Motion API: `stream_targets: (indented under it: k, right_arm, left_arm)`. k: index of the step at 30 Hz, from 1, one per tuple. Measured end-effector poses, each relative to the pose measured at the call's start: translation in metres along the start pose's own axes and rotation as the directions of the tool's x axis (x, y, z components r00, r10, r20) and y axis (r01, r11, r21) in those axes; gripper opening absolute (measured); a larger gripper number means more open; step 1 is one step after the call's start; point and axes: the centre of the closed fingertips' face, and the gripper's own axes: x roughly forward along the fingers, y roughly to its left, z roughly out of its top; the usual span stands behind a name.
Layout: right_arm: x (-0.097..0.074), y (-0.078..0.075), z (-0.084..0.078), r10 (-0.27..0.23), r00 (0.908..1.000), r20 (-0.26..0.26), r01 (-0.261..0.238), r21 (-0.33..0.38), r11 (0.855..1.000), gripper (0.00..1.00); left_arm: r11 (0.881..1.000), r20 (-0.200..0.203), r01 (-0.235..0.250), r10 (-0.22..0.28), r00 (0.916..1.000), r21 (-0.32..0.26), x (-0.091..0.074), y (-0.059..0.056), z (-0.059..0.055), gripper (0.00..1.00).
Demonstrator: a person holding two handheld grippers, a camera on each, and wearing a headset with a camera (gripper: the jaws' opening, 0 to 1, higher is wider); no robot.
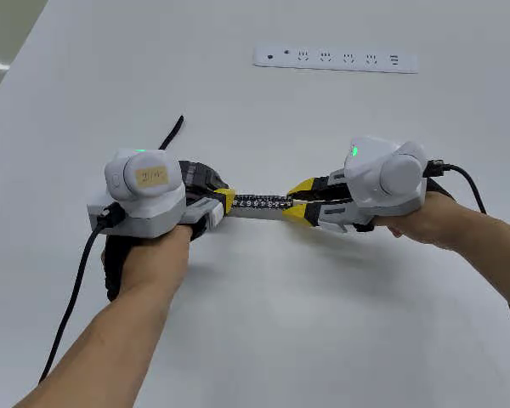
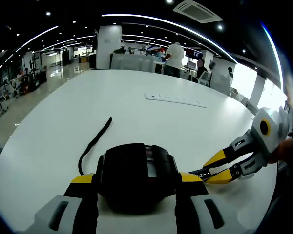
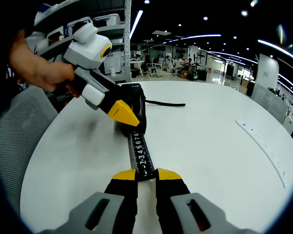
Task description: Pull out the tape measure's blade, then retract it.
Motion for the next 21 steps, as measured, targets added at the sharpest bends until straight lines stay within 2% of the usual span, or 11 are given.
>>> stream_targets:
  k: [21]
  right_arm:
    - [0.033, 0.007, 0.020, 0.007, 0.9999, 0.012, -0.007, -0.010, 1.000, 0.12]
  left_arm:
    - [1.000, -0.002, 0.005, -0.005, 1.0000, -0.011, 0.002, 0.000, 0.000, 0.61]
